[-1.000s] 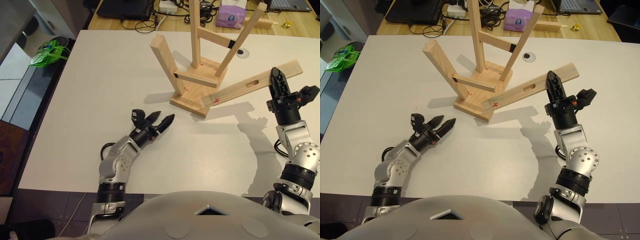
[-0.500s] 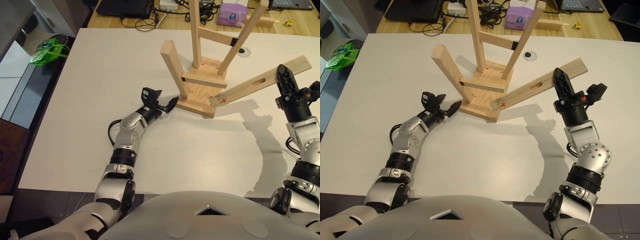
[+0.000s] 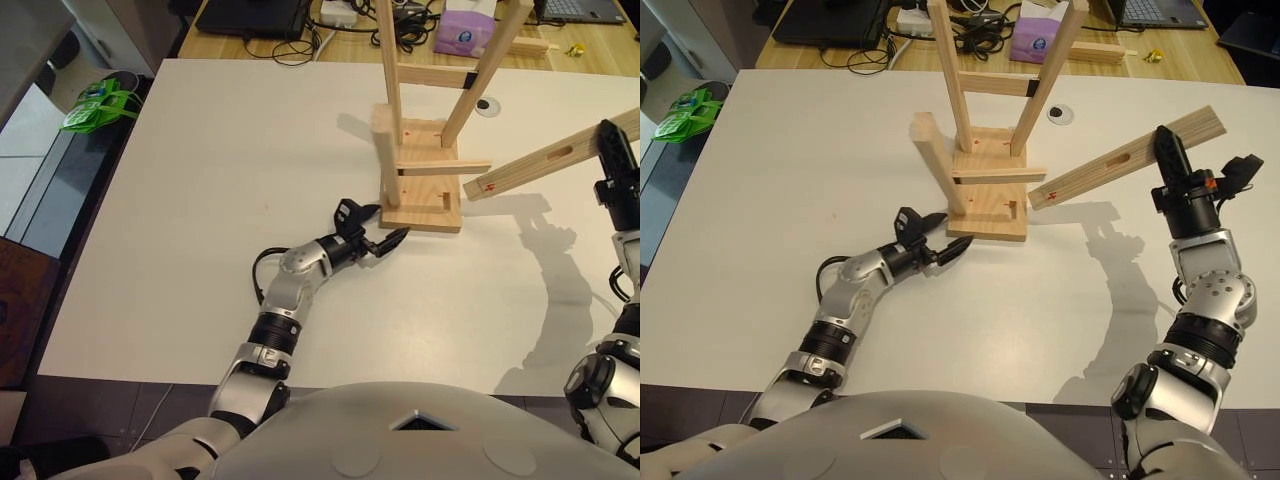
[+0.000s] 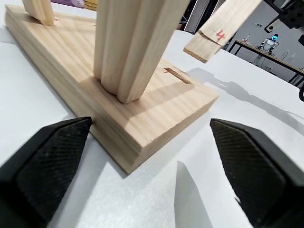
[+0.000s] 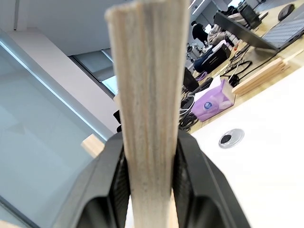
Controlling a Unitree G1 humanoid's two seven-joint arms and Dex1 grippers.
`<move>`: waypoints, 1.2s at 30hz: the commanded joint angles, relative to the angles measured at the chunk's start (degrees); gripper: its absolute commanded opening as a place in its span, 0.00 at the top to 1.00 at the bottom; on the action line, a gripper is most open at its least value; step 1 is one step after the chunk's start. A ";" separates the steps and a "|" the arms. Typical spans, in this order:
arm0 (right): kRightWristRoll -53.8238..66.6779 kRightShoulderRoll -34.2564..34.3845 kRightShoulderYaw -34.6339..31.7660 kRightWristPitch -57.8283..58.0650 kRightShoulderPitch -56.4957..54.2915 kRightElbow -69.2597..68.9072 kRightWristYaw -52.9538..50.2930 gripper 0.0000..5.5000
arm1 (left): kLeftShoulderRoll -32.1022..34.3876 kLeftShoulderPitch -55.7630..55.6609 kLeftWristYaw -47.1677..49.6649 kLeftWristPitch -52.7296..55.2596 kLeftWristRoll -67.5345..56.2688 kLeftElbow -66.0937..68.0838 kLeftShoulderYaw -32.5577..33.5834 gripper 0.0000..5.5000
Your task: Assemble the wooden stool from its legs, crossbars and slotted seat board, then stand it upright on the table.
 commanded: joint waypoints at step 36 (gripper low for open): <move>-11.63 1.75 7.22 -4.92 1.82 -3.72 1.84 0.82 | -4.08 4.18 12.59 7.11 -4.29 -14.22 -1.55 0.16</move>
